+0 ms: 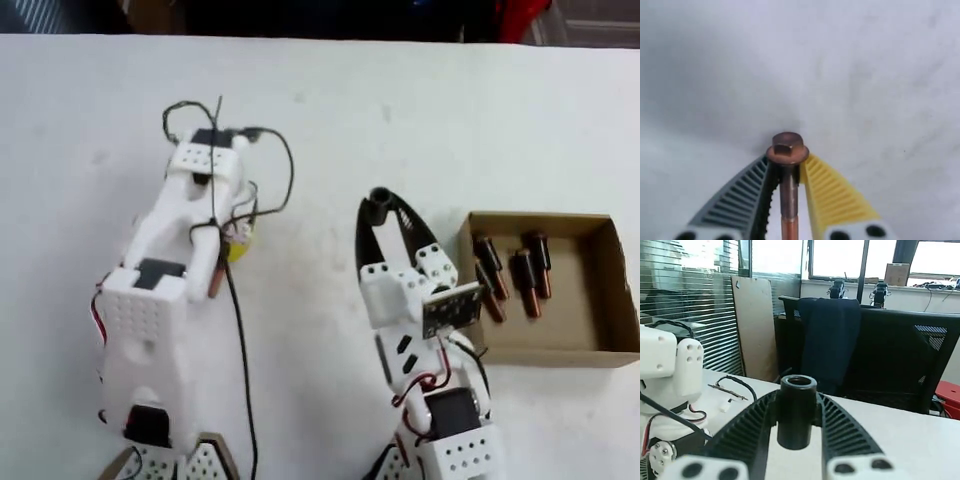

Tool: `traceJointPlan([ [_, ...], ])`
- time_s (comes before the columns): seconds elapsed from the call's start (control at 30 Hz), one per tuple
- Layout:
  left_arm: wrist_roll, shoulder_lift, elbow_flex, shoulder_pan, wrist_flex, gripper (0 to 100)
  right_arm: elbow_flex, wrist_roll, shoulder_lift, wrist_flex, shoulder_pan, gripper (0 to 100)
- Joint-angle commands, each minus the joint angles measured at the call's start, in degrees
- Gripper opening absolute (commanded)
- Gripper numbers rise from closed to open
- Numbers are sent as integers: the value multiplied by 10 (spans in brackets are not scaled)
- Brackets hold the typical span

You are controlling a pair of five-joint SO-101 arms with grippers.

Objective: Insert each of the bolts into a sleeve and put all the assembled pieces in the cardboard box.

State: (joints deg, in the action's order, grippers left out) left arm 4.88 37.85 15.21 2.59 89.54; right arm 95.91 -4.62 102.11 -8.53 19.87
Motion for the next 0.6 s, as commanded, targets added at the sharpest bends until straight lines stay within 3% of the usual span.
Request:
traceJointPlan([
  [0.0, -11, -10, -13, -4, -26, 20, -26, 1, 7, 13, 8, 16],
  [0.57, -11, -6, 17, -12, 10, 23, -106, 2, 7, -66, 71, 16],
])
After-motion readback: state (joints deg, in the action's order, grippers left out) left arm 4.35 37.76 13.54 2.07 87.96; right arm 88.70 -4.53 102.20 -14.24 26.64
